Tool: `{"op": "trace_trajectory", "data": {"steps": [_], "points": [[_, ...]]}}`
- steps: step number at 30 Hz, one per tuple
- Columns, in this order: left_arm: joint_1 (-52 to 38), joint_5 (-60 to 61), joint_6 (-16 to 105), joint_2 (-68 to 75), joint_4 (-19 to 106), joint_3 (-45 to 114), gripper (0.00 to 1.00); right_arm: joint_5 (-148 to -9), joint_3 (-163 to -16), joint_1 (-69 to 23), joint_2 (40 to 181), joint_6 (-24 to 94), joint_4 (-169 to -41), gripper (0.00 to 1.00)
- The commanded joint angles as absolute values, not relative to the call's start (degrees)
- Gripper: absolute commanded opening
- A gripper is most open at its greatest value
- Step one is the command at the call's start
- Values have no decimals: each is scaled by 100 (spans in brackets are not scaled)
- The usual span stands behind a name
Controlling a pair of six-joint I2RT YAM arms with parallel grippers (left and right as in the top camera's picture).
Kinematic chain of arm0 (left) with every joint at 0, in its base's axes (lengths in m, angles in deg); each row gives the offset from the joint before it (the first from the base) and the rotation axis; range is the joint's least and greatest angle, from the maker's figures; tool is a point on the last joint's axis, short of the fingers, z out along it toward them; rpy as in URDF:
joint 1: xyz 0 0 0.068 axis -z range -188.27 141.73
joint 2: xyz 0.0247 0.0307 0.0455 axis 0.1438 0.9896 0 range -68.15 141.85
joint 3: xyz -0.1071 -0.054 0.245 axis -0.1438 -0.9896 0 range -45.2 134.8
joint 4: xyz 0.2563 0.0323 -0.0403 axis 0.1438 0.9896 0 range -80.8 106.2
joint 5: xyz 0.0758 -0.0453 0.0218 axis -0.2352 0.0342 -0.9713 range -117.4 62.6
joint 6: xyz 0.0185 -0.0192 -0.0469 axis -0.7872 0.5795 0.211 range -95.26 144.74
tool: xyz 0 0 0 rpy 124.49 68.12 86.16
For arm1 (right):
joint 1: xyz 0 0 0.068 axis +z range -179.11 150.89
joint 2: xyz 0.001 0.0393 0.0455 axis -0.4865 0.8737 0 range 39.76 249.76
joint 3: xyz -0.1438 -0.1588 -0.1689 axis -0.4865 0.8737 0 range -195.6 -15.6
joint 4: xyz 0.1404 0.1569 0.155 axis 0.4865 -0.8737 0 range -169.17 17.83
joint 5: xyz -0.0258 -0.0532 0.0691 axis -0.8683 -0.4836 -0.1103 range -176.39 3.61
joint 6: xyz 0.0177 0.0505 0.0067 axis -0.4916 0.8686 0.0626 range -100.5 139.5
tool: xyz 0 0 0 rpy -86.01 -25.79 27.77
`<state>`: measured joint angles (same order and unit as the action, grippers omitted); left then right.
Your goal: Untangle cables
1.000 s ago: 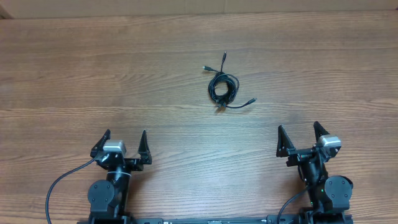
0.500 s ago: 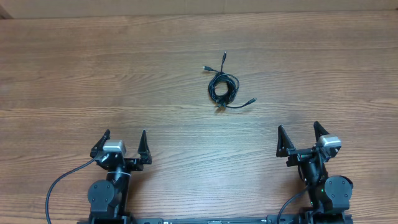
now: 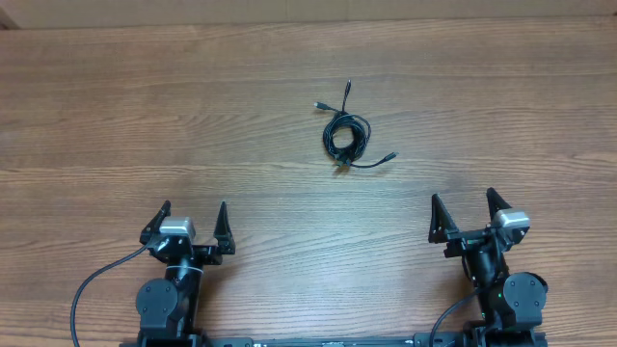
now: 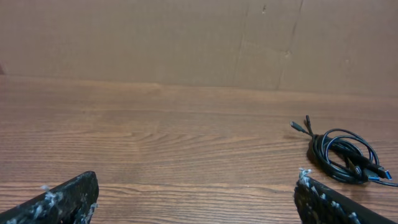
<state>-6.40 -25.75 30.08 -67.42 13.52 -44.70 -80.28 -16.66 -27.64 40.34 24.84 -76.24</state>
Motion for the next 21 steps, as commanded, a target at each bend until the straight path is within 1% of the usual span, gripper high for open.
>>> {"op": "trace_trajectory", "data": {"steps": [1,6,13,21], "points": [[-638,-2610,2901,-6787,1367,-4492,100,-8216,-1620,-2775,3993,2860,-7583,100],[-638,-2610,2904,-6787,1459,-4444,100,-8550,-1843,-2775,3993,2893,-7926,100],[-638,-2636,2904,-6689,2292,-3974,100,-8548,-2315,-2775,4056,2895,-8630,100],[-638,-2606,3050,-5703,2873,-3200,100,-8546,-2885,-2775,4830,3066,-9087,100]]}}
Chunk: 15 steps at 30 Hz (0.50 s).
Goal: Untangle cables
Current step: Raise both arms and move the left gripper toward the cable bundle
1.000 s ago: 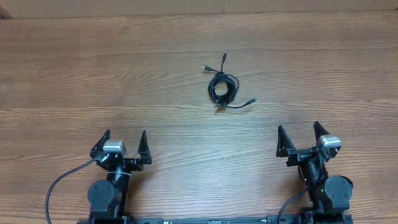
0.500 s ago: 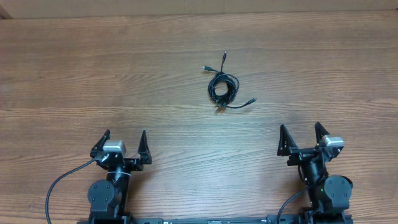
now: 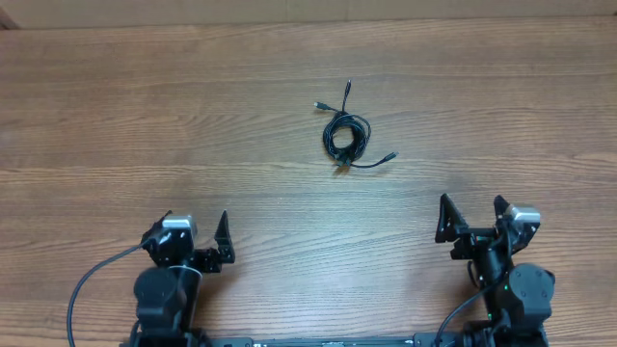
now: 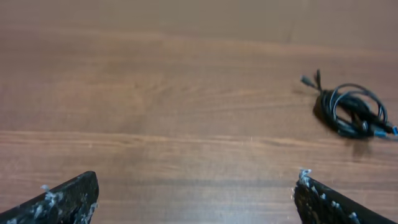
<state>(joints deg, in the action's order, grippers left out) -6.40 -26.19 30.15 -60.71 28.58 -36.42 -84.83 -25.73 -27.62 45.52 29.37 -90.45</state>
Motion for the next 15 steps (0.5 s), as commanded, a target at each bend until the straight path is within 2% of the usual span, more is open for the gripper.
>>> {"op": "trace_trajectory", "data": {"steps": [1,8,15], "points": [[-638,-2586,3122,-5529,2875,-3098,100,-8544,-2971,-2775,4978,3070,-9124,100],[-638,-2081,3251,-3948,3188,-2046,100,-8522,-3928,-2775,6401,3219,-9622,100],[-638,-1725,3249,-2134,4580,-265,100,-8376,-5287,-2775,8049,3212,-10558,100]]}}
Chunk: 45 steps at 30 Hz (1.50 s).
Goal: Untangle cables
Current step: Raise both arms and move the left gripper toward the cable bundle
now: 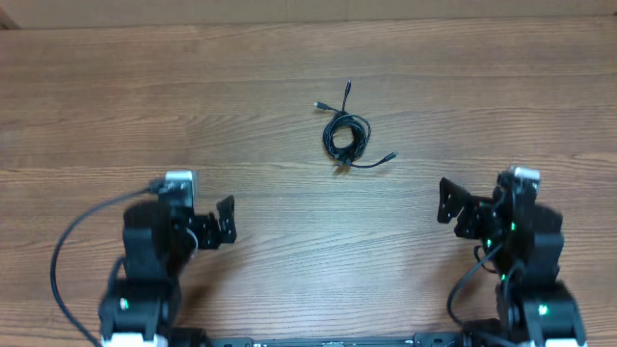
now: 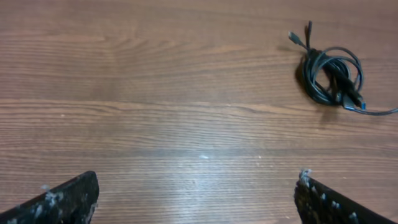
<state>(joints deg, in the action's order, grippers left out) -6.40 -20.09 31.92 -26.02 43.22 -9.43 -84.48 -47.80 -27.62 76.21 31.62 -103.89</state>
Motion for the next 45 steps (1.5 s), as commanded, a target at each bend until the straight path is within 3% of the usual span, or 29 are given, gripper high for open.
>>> {"op": "trace_trajectory", "data": {"steps": [1,9,14,22,34,45], "points": [[-638,-1723,3249,-1929,4816,-9,100,-8373,-5486,-2775,8277,3173,-10732,100],[-638,-1723,3253,-803,6786,1514,100,-8223,-6804,-2775,9643,3018,-11806,100],[-638,-1559,3918,-729,6425,1514,100,-7807,-6822,-2775,9807,3020,-11589,100],[-599,-523,4326,-545,4491,1678,100,-7219,-6822,-2775,9802,3015,-11305,100],[577,-1644,4147,1940,5614,4001,100,-7383,-6822,-2775,9802,3018,-11368,100],[1648,-1500,4534,4113,4462,4399,100,-7383,-6822,-2775,9802,3018,-11438,100]]}}
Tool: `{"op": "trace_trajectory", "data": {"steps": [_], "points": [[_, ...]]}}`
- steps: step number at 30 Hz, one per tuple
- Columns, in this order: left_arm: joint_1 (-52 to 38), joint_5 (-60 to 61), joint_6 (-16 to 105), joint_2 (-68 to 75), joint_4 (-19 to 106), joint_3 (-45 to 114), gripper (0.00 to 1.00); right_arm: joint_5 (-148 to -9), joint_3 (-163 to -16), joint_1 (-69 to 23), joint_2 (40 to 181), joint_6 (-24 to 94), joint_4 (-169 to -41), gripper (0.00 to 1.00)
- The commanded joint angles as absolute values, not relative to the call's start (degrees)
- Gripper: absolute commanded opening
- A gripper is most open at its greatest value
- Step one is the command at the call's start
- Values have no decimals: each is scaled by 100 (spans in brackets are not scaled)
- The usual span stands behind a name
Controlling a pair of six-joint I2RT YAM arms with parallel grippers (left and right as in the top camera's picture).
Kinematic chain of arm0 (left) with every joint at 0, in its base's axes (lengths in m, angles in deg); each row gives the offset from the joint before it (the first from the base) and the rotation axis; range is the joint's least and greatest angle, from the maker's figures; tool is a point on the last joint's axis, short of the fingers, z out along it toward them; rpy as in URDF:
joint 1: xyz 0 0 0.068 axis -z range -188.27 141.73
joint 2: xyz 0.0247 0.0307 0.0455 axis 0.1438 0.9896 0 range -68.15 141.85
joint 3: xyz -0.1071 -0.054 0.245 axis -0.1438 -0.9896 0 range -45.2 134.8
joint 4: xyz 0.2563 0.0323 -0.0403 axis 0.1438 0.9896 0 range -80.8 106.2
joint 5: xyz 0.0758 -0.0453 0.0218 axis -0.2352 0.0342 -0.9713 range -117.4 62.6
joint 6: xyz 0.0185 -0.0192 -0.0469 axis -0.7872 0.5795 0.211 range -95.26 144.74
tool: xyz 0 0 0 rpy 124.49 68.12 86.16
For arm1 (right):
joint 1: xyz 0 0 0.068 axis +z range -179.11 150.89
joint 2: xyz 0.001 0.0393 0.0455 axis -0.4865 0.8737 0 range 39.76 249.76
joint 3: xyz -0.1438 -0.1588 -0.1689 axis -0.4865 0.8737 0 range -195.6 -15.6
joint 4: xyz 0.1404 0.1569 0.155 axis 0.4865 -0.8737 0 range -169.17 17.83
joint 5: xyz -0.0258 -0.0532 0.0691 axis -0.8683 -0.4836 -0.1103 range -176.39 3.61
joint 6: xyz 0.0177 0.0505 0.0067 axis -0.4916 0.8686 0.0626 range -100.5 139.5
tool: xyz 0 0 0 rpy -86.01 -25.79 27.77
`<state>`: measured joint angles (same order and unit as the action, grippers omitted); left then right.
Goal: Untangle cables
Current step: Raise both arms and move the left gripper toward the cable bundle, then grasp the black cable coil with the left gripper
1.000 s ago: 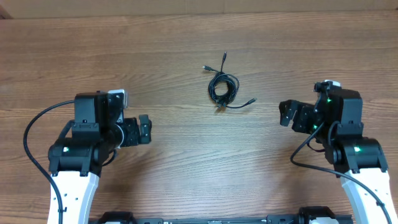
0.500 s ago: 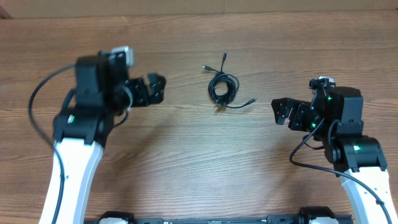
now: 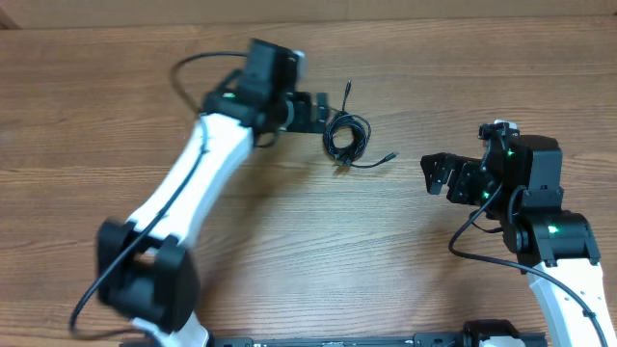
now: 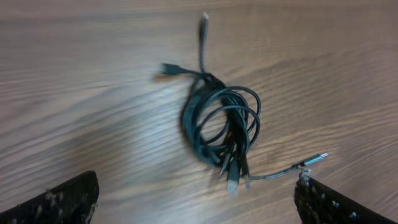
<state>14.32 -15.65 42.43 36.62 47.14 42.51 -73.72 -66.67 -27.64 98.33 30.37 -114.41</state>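
A tangled bundle of thin black cables (image 3: 345,137) lies coiled on the wooden table (image 3: 116,135), with loose plug ends sticking out toward the far side and to the right. My left gripper (image 3: 310,109) hovers open just left of the coil. In the left wrist view the bundle (image 4: 221,127) lies just ahead of my gripper (image 4: 196,200), and both black fingertips (image 4: 68,199) are spread wide. My right gripper (image 3: 439,175) stands open to the right of the coil, a short way from the trailing plug end (image 3: 390,155).
The bare wooden table stretches around the bundle on all sides. A cardboard-coloured wall (image 3: 386,8) runs along the far edge. The left arm's white links (image 3: 183,193) cross the left middle of the table, and the arm bases sit at the near edge.
My left arm has gone from the near left of the table to beside the cable bundle. The right gripper has moved forward and left toward the coil. The cables lie as before.
Both grippers began open near the table's front edge, far from the coil. At the two later moments they sat higher there, the left camera tilted down toward the table. Now the left gripper hovers by the coil and the right one has come closer; the cables have not moved.
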Motion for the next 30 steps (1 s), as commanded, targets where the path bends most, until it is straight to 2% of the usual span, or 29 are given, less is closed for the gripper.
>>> {"op": "trace_trajectory", "data": {"steps": [1,9,14,17,19,24,26,30], "points": [[1705,-1486,4573,4248,4353,4399,100,-7385,-6822,-2775,9802,3018,-11445,100],[2195,-2335,4580,5262,3898,4399,87,-7383,-6822,-2775,9802,3018,-11495,100],[2252,-2724,4580,5411,3940,4395,72,-7385,-6822,-2775,9802,3018,-11535,100],[2252,-2809,4582,5411,4003,4395,57,-7383,-6822,-2775,9802,3018,-11537,100],[2252,-2809,4626,5417,4075,4386,53,-7383,-6822,-2775,9802,3018,-11537,100],[2252,-2982,4809,5490,4130,4286,52,-7383,-6822,-2775,9802,3018,-11539,100],[2249,-2931,4818,5511,4132,4286,49,-7383,-6822,-2775,9802,3018,-11539,100],[2252,-2931,4814,5514,4137,4286,34,-7381,-6822,-2775,9802,3018,-11539,100]]}}
